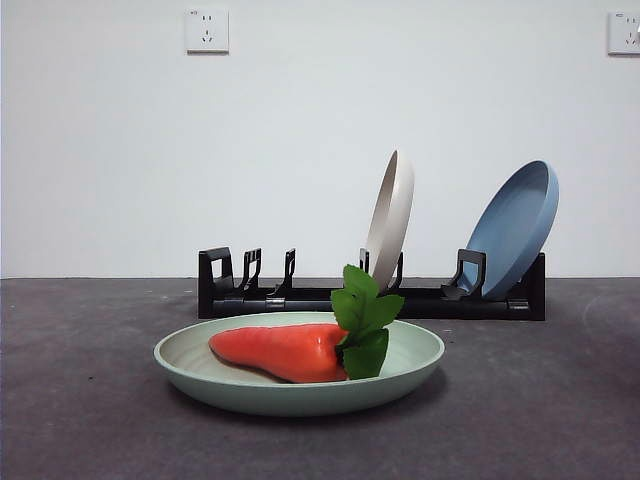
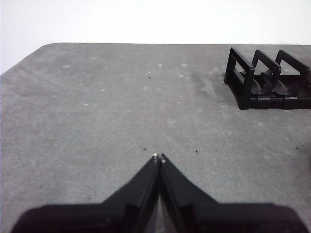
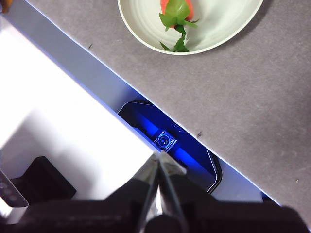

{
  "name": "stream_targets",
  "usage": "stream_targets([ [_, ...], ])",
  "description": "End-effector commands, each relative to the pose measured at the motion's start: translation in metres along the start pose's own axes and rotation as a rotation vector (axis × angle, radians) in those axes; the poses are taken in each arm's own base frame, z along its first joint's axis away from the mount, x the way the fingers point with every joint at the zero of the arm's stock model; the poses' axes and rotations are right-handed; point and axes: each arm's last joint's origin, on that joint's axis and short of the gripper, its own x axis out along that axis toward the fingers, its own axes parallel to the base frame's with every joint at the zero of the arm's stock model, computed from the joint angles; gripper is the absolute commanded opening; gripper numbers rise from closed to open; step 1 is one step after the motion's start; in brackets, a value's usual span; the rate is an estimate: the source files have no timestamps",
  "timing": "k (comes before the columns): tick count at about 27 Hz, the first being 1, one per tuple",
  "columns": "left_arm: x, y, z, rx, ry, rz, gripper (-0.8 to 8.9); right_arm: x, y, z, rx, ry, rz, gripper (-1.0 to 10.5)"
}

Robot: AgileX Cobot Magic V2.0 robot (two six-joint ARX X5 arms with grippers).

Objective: Take the green plate from the plate rack,put the plate on the table,take the carrot from the table,put the carrot in the plate

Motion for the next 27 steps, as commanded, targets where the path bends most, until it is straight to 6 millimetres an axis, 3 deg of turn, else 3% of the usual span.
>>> stream_targets([
  [1,0.001,0.0,-0.003,-0.019,0.009,0.003,-0.02,0.0,0.0,0.0,0.003,-0.003,0.0,0.0],
  [17,0.001,0.0,-0.003,-0.019,0.009,0.003,-0.02,-0.004,-0.002,-0.002,0.008,-0.026,-0.015,0.0],
  [20,0.001,0.0,-0.003,-0.019,0.009,0.003,-0.02,-0.014,-0.008,-0.002,-0.037,-0.128,-0.09,0.0],
  [27,0.001,0.0,-0.003,-0.019,0.009,0.003,-0.02,-0.044,-0.035,-0.001,0.047,-0.637,-0.196,0.0],
])
